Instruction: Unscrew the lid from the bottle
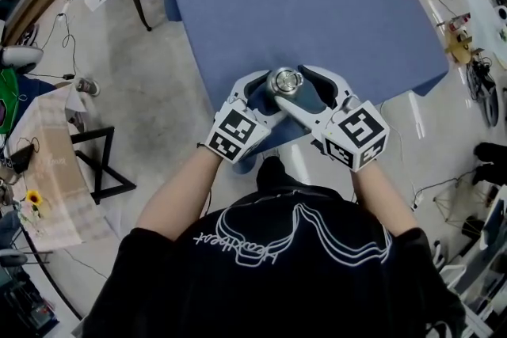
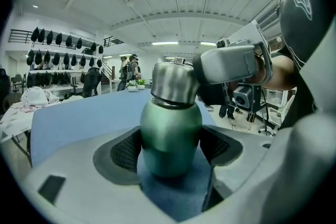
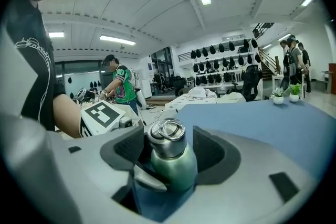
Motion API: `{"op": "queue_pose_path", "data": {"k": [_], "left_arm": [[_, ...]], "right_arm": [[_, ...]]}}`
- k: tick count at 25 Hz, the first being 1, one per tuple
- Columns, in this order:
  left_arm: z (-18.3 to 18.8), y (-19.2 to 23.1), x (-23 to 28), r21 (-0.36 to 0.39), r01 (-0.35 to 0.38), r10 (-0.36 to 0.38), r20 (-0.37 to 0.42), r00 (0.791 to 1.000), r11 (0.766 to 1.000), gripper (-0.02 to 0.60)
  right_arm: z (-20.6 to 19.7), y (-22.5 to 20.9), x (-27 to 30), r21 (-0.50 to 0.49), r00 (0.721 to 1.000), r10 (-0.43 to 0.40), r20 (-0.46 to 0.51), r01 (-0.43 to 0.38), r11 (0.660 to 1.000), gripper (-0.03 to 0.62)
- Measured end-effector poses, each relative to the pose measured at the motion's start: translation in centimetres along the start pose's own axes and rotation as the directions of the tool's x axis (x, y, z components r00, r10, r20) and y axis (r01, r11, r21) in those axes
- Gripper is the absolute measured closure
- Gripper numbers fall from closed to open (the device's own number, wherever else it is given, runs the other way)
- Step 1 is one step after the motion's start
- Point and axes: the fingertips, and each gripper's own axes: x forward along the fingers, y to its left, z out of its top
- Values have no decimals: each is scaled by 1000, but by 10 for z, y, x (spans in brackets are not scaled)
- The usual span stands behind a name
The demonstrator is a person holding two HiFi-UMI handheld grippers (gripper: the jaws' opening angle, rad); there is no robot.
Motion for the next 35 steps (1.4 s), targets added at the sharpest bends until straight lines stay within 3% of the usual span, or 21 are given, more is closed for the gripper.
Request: {"op": "queue_pose_path", "data": {"k": [5, 9, 20, 27, 35], "left_arm": [[3, 0, 1, 0, -3, 3, 12, 1000, 1000, 227], [1, 1, 1, 2, 4, -4, 4, 1000, 1000, 227], [-1, 1, 0, 41, 94, -93, -28, 995, 995, 227], [0, 0, -1, 81, 201, -196, -60, 979, 976, 227], [-3, -2, -3, 120, 314, -306, -85, 948, 942, 227]], "right_arm": [[0, 1, 6, -38, 1000, 23, 2, -23, 999, 341], [-1, 2, 8, -59, 998, 60, 13, -59, 997, 342], [-2, 6, 11, -132, 964, 259, -55, -264, 955, 344], [-1, 10, 12, -185, 887, 439, -143, -460, 868, 344], [-4, 14, 11, -231, 765, 596, -244, -643, 731, 342]]}}
